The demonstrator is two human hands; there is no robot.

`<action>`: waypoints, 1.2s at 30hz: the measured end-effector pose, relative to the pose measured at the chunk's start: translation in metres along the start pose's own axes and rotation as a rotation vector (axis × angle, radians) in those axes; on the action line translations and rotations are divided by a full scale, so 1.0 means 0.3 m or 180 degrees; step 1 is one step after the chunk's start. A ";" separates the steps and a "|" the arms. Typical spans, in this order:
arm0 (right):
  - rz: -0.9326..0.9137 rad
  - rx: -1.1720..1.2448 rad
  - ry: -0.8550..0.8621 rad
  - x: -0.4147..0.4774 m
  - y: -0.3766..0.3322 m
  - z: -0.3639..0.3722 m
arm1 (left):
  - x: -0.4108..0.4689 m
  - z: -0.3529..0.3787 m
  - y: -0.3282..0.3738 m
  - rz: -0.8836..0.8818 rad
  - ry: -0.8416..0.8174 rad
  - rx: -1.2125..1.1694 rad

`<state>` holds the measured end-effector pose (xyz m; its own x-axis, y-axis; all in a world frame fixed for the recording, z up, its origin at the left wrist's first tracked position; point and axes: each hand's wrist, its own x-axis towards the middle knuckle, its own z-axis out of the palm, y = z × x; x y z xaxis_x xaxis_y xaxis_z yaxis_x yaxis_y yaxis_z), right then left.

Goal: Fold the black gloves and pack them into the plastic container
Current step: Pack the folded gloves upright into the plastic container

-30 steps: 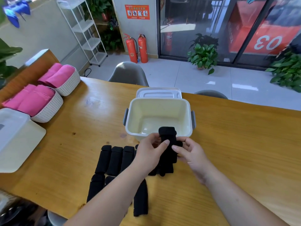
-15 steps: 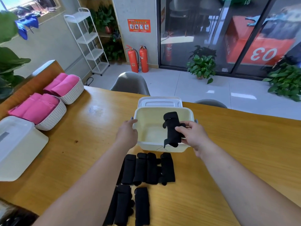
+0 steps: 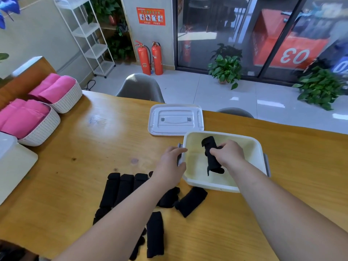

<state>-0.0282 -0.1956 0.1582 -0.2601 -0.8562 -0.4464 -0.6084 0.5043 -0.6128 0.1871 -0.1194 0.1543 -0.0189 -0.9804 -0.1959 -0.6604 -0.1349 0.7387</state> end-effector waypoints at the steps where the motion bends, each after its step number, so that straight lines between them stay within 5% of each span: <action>1: 0.0037 -0.0276 -0.0045 0.007 0.014 0.012 | -0.003 0.010 0.004 0.0025 -0.0013 -0.0027; 6: 0.0235 -0.0904 -0.0255 0.045 0.057 0.112 | -0.009 0.040 -0.007 0.0061 -0.0012 -0.0106; 12: 0.0628 -0.0164 -0.0770 0.087 0.070 0.240 | -0.005 0.044 -0.042 0.0202 -0.0019 -0.0282; 17: 0.0547 -0.1097 -0.0712 0.096 0.093 0.282 | -0.031 0.064 -0.067 0.0366 0.0314 -0.0583; 22: 0.0361 -0.1585 -0.0607 0.088 0.078 0.276 | -0.110 0.137 -0.111 -0.0661 0.1025 -0.0657; 25: 0.0205 -0.1609 -0.0485 0.082 0.072 0.239 | -0.146 0.204 -0.164 -0.1039 0.0628 -0.0049; 31: -0.0154 -0.1445 -0.0219 0.022 0.114 0.132 | -0.158 0.318 -0.191 -0.0093 -0.0509 0.1464; 36: -0.0424 -0.1033 -0.0075 -0.062 0.155 0.079 | -0.145 0.335 -0.156 -0.0204 -0.0818 0.1745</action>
<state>-0.0338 -0.1536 0.1226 -0.1473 -0.9074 -0.3937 -0.8435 0.3231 -0.4291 0.1432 -0.0562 0.0634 -0.1018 -0.8977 -0.4288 -0.9552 -0.0322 0.2941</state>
